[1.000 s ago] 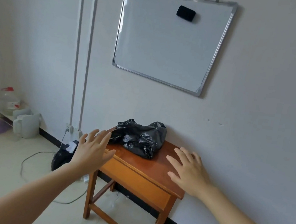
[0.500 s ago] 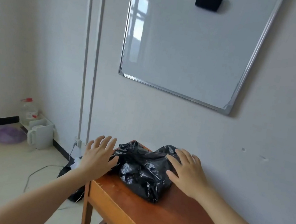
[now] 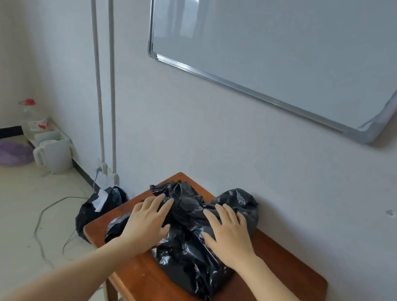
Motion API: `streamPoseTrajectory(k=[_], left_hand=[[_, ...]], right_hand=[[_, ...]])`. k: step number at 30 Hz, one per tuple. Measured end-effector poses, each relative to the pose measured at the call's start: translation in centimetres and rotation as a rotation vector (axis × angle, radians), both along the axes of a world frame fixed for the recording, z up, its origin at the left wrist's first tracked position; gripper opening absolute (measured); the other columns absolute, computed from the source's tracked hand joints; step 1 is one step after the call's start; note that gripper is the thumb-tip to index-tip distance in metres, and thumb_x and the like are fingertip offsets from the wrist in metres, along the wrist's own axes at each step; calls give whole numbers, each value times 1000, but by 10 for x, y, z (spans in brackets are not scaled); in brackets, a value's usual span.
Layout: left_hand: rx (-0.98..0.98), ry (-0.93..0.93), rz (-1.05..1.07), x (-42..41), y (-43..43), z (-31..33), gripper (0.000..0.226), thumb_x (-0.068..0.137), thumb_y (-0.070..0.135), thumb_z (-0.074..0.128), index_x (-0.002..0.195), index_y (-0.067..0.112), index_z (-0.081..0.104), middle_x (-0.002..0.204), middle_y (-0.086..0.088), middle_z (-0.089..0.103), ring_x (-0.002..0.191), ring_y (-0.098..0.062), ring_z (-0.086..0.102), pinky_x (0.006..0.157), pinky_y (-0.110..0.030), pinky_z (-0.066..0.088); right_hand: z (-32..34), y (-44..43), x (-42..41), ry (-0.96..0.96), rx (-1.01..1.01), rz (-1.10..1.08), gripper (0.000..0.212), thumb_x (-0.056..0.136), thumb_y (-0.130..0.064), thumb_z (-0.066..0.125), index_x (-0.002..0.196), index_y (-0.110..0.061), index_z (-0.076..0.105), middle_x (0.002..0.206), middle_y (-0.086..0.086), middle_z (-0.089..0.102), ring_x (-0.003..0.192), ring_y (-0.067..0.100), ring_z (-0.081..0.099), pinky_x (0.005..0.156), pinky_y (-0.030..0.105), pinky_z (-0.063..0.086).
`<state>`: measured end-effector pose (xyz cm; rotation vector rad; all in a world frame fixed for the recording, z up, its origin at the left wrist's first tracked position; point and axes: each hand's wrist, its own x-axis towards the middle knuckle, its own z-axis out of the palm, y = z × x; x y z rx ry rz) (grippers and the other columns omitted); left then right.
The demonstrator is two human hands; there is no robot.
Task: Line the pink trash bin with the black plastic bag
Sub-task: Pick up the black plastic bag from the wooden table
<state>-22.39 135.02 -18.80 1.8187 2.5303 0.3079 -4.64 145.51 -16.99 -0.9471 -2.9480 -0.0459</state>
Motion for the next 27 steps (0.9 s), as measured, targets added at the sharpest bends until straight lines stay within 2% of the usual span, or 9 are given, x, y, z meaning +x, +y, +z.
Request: streamPoseTrajectory(k=[4, 11, 13, 16, 18, 20, 21, 23, 27], left_hand=[[-85, 2, -73, -22, 41, -13, 62, 93, 36, 43, 143, 21, 11, 154, -8, 15, 137, -26, 22, 109, -40, 25], [-65, -162, -141, -52, 69, -31, 54, 92, 20, 47, 141, 21, 24, 145, -3, 36, 124, -24, 43, 93, -34, 42], [-28, -289, -135, -59, 69, -29, 52, 91, 16, 44, 140, 23, 26, 142, 2, 39, 119, -21, 48, 87, -31, 46], [56, -448, -105, -71, 64, -20, 48, 91, 12, 44, 137, 22, 35, 136, -1, 48, 114, -19, 52, 87, -27, 46], [117, -553, -37, -81, 56, -12, 38, 91, 10, 45, 128, 18, 49, 110, -4, 64, 86, -11, 61, 71, -16, 45], [174, -657, 84, -92, 49, -7, 28, 91, 8, 46, 114, 14, 60, 75, -2, 64, 49, -4, 49, 49, -13, 36], [213, -697, 158, -98, 46, -5, 25, 91, 7, 46, 108, 13, 64, 67, -3, 63, 43, -6, 45, 46, -16, 36], [281, -724, 305, -107, 39, -1, 22, 89, 5, 48, 100, 12, 66, 66, -6, 63, 46, -14, 48, 49, -25, 39], [418, -876, 569, -116, 18, 7, 20, 85, 1, 51, 95, 7, 67, 71, -9, 61, 53, -19, 47, 51, -26, 38]], right_hand=[[-6, 26, -29, -78, -40, -34, 57, 96, -38, 39, 146, -22, 15, 156, 8, 14, 145, 24, 3, 116, 50, 6], [-21, 49, -61, -206, -104, -57, 61, 95, -33, 43, 146, -21, 12, 152, 8, 27, 143, 24, 13, 115, 52, 6], [-25, 54, -61, -196, -99, -68, 54, 96, -27, 43, 144, -19, 20, 143, 8, 40, 138, 24, 25, 115, 52, 8], [-28, 61, -56, -151, -68, -82, 32, 96, -18, 42, 128, -13, 47, 121, 8, 59, 123, 26, 43, 116, 50, 13], [-30, 63, -53, -148, -51, -79, 26, 96, -15, 42, 118, -11, 55, 111, 8, 64, 116, 27, 48, 116, 49, 15], [-30, 64, -53, -139, -42, -64, 25, 97, -16, 41, 117, -12, 56, 112, 7, 64, 116, 25, 48, 116, 48, 16], [-31, 65, -54, -125, -41, -54, 25, 97, -17, 42, 117, -12, 56, 114, 7, 64, 117, 24, 48, 116, 48, 16], [-28, 64, -59, -79, -36, -16, 26, 97, -20, 43, 117, -11, 57, 116, 8, 64, 118, 25, 48, 115, 49, 18], [-17, 58, -74, -74, 1, 106, 28, 99, -26, 38, 119, -14, 54, 121, 4, 61, 122, 26, 44, 113, 44, 16]])
